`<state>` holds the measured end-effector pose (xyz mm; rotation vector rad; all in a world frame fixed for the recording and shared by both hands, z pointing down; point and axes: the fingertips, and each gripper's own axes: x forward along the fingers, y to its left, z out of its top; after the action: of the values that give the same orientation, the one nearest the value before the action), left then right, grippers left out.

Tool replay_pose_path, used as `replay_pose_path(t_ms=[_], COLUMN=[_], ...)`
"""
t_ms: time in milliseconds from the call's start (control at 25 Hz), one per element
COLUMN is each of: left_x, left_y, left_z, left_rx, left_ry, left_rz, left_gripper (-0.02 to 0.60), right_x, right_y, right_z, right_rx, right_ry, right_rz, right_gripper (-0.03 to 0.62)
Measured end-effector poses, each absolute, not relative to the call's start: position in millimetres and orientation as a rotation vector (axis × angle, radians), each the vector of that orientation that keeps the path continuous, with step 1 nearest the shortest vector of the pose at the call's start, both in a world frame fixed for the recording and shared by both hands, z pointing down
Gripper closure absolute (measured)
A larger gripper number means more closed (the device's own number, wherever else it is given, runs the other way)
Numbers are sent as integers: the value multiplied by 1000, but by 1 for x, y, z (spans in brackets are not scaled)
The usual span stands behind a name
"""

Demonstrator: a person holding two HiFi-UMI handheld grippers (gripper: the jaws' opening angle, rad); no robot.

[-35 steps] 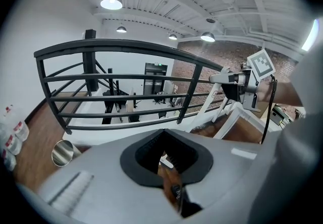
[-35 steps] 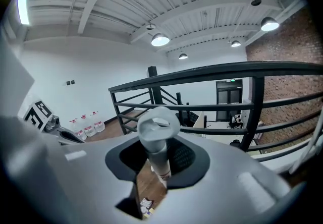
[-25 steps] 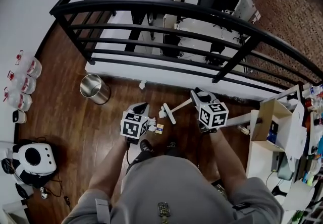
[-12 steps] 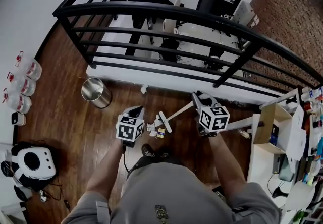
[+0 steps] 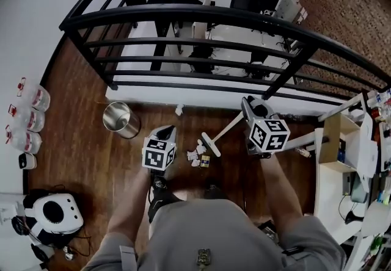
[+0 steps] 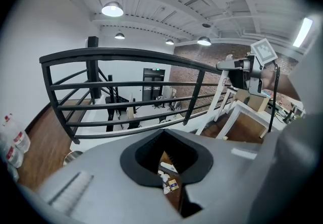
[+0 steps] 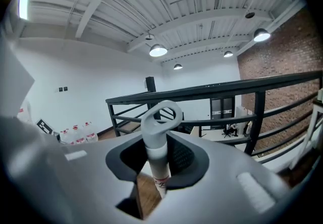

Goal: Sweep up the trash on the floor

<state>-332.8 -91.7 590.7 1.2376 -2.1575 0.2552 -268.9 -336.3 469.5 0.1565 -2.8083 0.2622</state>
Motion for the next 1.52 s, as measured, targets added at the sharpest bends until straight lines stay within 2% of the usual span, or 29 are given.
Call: replay_pose_path(t_ms=[320, 560, 1040, 1280, 1520], left_x=[-393, -429, -494, -549, -578], left_y=[-16, 10, -18, -39, -43], left_z=[597, 595, 593, 619, 639], left_rx=[1400, 1452, 1528, 1668, 1782], left_ry=[-2061, -2021, -1957, -1794, -1607], left_rz=[259, 286, 349, 417, 470], left_gripper=[575, 575, 574, 574, 574], right_x=[-306, -329, -406, -452, -470], right_y=[-286, -248, -222, -214, -213], right_z=[436, 435, 461, 475, 472], right_rx=[491, 553, 528, 666, 897], right_ry=[-2826, -2826, -2823, -2774, -2732], right_rz=[243, 282, 416, 464, 531], right_gripper=[520, 520, 520, 520, 519])
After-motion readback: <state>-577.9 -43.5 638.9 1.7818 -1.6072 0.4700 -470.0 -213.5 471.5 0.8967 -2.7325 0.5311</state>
